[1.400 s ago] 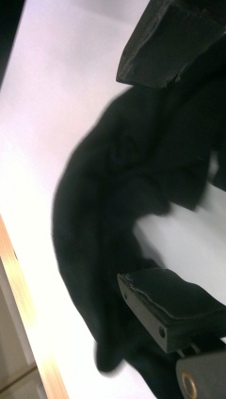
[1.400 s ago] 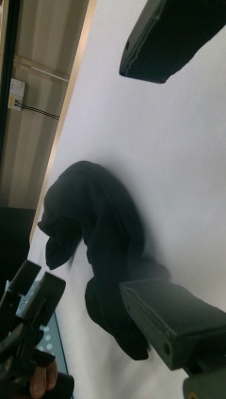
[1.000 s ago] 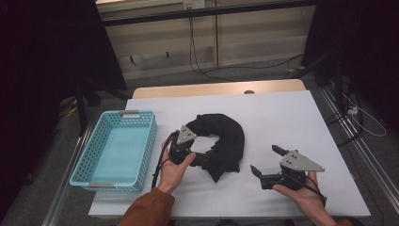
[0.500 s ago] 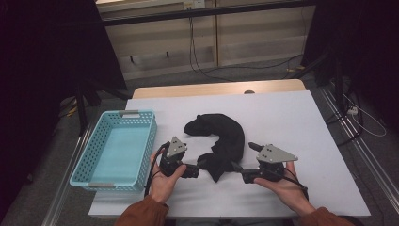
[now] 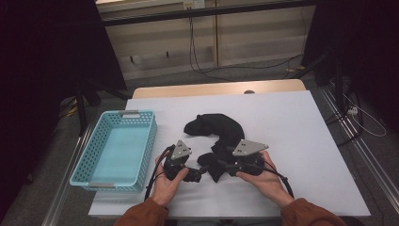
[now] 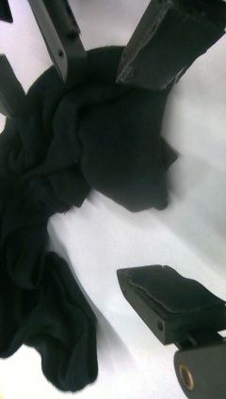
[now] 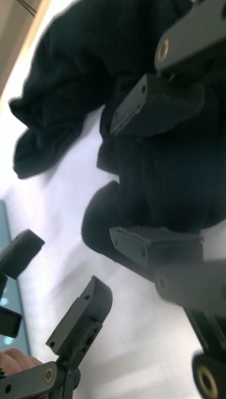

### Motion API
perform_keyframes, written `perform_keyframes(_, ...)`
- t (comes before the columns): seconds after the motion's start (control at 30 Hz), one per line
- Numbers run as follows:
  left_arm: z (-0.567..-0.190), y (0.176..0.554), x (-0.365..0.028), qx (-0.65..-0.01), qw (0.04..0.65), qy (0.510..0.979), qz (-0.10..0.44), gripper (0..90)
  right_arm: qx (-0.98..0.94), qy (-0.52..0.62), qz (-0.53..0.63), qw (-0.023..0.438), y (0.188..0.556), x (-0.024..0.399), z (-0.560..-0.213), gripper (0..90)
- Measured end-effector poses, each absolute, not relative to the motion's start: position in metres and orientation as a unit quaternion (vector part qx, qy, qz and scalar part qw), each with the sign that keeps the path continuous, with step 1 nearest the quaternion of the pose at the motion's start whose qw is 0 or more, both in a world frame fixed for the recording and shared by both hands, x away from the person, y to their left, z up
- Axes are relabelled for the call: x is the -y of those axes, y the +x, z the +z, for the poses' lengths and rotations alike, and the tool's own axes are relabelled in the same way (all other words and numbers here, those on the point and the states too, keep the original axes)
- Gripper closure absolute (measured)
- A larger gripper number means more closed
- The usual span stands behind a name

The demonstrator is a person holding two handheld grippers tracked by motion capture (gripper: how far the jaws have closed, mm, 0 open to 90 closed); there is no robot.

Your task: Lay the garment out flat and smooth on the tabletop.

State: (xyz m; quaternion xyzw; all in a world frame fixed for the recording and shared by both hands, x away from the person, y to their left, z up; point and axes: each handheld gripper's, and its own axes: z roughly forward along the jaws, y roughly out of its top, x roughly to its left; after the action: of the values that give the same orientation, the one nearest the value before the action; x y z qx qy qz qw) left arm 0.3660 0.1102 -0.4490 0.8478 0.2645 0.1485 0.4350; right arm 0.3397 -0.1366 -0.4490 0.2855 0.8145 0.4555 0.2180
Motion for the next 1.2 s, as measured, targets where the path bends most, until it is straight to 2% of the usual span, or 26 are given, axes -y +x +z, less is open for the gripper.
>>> perform_keyframes(0.07,-0.45,0.368,-0.11,-0.27,0.429,0.849,0.148,7.4,-0.818,0.286,0.453,0.211,0.344,0.134,-0.449,52.3)
perform_keyframes(0.23,-0.452,0.372,-0.112,-0.285,0.41,0.854,0.148,7.6,-0.824,0.303,0.442,0.184,0.354,0.128,-0.449,53.1)
perform_keyframes(0.43,-0.453,0.373,-0.109,-0.282,0.412,0.853,0.153,7.6,-0.847,0.291,0.404,0.187,0.357,0.116,-0.458,39.6)
perform_keyframes(0.47,-0.453,0.372,-0.107,-0.28,0.411,0.852,0.165,8.3,-0.85,0.286,0.401,0.187,0.357,0.115,-0.458,39.8)
perform_keyframes(0.53,-0.452,0.372,-0.103,-0.272,0.411,0.851,0.181,9.9,-0.851,0.284,0.399,0.189,0.356,0.115,-0.458,48.9)
perform_keyframes(0.6,-0.452,0.374,-0.1,-0.272,0.415,0.851,0.173,11.4,-0.85,0.289,0.397,0.191,0.356,0.117,-0.459,62.9)
perform_keyframes(0.67,-0.452,0.375,-0.097,-0.274,0.409,0.853,0.17,20.0,-0.846,0.294,0.401,0.195,0.357,0.121,-0.458,72.8)
perform_keyframes(0.7,-0.452,0.377,-0.096,-0.278,0.412,0.853,0.162,24.6,-0.844,0.293,0.405,0.194,0.356,0.123,-0.457,74.8)
perform_keyframes(0.77,-0.451,0.38,-0.095,-0.285,0.415,0.852,0.143,34.2,-0.842,0.292,0.41,0.196,0.354,0.125,-0.454,76.5)
perform_keyframes(0.9,-0.449,0.382,-0.096,-0.289,0.423,0.849,0.13,41.4,-0.832,0.292,0.428,0.2,0.352,0.131,-0.445,77.3)
perform_keyframes(1.07,-0.448,0.381,-0.098,-0.292,0.427,0.846,0.126,38.5,-0.811,0.306,0.451,0.211,0.353,0.147,-0.431,77.3)
perform_keyframes(1.2,-0.452,0.381,-0.092,-0.279,0.42,0.855,0.124,34.7,-0.799,0.317,0.466,0.208,0.355,0.158,-0.425,73.7)
